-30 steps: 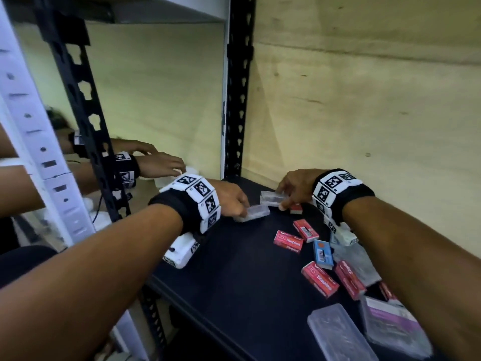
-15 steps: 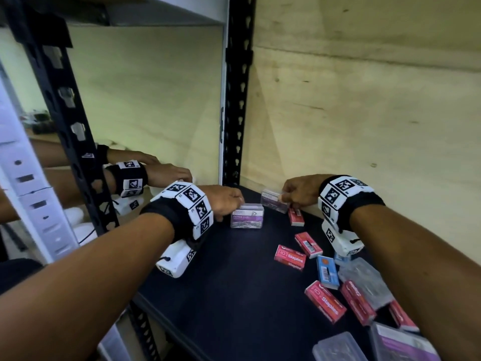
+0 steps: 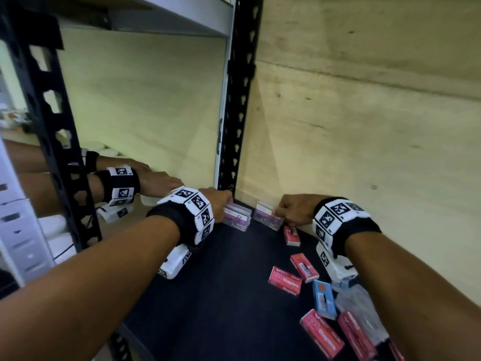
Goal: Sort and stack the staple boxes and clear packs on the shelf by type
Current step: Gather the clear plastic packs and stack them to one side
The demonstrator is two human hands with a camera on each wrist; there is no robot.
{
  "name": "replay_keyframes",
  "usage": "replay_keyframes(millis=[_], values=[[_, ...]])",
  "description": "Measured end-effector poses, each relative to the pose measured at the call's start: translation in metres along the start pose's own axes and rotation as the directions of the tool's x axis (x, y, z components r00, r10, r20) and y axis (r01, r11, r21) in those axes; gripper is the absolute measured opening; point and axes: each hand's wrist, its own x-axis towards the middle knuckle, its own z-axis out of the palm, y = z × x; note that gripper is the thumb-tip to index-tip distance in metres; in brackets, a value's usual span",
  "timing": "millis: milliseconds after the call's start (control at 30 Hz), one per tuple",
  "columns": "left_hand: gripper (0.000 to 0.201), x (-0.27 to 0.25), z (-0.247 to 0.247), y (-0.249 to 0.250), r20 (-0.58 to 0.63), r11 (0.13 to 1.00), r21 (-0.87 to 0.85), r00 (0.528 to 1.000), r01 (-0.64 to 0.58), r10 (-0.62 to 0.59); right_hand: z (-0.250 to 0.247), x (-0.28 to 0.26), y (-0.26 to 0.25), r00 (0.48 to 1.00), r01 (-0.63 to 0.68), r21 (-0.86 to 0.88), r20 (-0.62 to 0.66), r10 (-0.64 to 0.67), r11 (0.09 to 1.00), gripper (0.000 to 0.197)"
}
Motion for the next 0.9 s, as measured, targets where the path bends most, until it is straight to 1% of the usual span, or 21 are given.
replay_keyframes(millis=[33,100,167,233,300,333,400,467,500,533,600,667,767,833,900], values=[[0.042,0.005,-0.001,0.000,0.000,1.000,0.014,1.000,0.010,-0.010,-0.001,-0.001,0.000,1.000,0.001,0.035,0.030,-0.002,0.999,0.040],[0.045,0.014,-0.003,0.001,-0.005,0.998,0.065,1.000,0.017,-0.017,-0.001,-0.007,-0.001,0.996,-0.016,0.181,0.091,0.000,0.983,0.037],[0.047,0.023,-0.006,0.004,0.008,0.993,0.116,1.000,0.005,-0.006,0.000,-0.020,-0.001,0.992,-0.034,0.253,0.128,0.001,0.967,0.028],[0.051,0.030,-0.009,0.008,0.024,0.990,0.139,1.000,-0.016,0.013,0.001,-0.029,0.003,0.993,-0.007,0.233,0.117,-0.021,0.973,0.013],[0.053,0.036,-0.010,0.010,0.037,0.987,0.159,0.999,-0.031,0.026,0.002,-0.035,0.004,0.993,0.013,0.195,0.114,-0.036,0.981,0.017],[0.053,0.040,-0.010,0.010,0.038,0.984,0.175,0.999,-0.038,0.032,0.002,-0.034,0.004,0.994,0.002,0.196,0.111,-0.024,0.981,0.017],[0.049,0.046,-0.009,0.010,0.022,0.976,0.212,0.999,-0.045,0.041,0.002,-0.029,0.002,0.991,-0.040,0.197,0.134,0.013,0.980,0.010],[0.045,0.051,-0.010,0.010,0.003,0.969,0.243,0.999,-0.047,0.048,0.000,-0.025,0.000,0.988,-0.077,0.182,0.145,0.050,0.980,0.035],[0.044,0.053,-0.010,0.010,-0.004,0.968,0.248,0.999,-0.038,0.040,-0.001,-0.024,-0.002,0.988,-0.080,0.170,0.141,0.056,0.982,0.041],[0.044,0.054,-0.011,0.010,-0.010,0.968,0.248,0.999,-0.031,0.034,-0.002,-0.024,-0.002,0.989,-0.069,0.158,0.143,0.046,0.985,0.042],[0.045,0.057,-0.011,0.009,-0.007,0.975,0.221,1.000,-0.022,0.024,-0.003,-0.022,-0.001,0.988,-0.045,0.150,0.152,0.022,0.988,0.032],[0.050,0.057,-0.009,0.007,0.005,0.983,0.185,1.000,-0.002,0.001,-0.003,-0.022,0.000,0.989,-0.033,0.137,0.147,0.013,0.990,0.024],[0.060,0.062,-0.005,0.005,-0.008,0.982,0.190,1.000,-0.007,0.009,-0.001,-0.022,0.001,0.989,-0.040,0.139,0.144,0.020,0.990,0.026],[0.060,0.068,-0.004,0.005,-0.009,0.980,0.201,1.000,-0.006,0.007,-0.001,-0.024,0.000,0.990,-0.049,0.130,0.139,0.030,0.990,0.032],[0.061,0.063,-0.005,0.008,-0.019,0.977,0.212,0.999,-0.022,0.026,-0.002,-0.025,-0.001,0.990,-0.061,0.117,0.137,0.044,0.991,0.033]])
